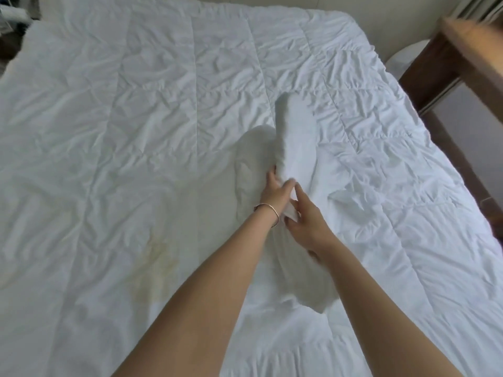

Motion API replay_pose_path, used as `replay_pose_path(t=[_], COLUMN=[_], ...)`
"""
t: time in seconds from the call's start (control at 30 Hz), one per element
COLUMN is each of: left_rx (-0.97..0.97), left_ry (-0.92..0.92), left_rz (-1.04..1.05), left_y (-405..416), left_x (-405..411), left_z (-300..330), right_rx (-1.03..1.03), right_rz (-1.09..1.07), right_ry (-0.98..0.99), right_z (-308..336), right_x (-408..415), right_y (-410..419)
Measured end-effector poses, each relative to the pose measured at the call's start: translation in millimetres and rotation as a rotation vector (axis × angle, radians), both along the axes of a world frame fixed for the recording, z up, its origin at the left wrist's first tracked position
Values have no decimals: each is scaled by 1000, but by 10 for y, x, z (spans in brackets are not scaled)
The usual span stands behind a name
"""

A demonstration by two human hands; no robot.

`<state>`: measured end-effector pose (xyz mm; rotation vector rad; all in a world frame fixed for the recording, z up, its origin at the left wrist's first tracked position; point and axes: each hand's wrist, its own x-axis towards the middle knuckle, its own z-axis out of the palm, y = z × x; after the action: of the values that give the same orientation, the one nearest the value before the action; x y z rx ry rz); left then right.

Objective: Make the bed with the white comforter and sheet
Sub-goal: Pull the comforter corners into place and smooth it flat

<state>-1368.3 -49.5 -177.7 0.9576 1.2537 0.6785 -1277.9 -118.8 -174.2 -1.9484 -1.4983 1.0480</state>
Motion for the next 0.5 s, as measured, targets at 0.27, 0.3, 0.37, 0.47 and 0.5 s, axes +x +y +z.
replay_pose_path(t=[0.27, 0.3, 0.37, 0.47, 0.5], left_rx=[167, 174, 195, 162, 148], left_ry=[205, 232, 360, 488, 560], left_rz=[70, 100, 128, 231, 255], left_y=[32, 11, -54, -171, -199], left_x=[-2350, -2669, -3329, -4315, -4612], left_z=[-53, -82, -193, -422, -501], right_rx=[112, 108, 49, -152, -226], right_rz=[139, 167, 260, 491, 553], right_ry=[-337, -239, -57, 149, 200], right_z=[-10, -26, -95, -238, -289], right_x=[-2597, -2895, -3411, -4103, -4277], right_y=[-142, -149, -93, -65, -106])
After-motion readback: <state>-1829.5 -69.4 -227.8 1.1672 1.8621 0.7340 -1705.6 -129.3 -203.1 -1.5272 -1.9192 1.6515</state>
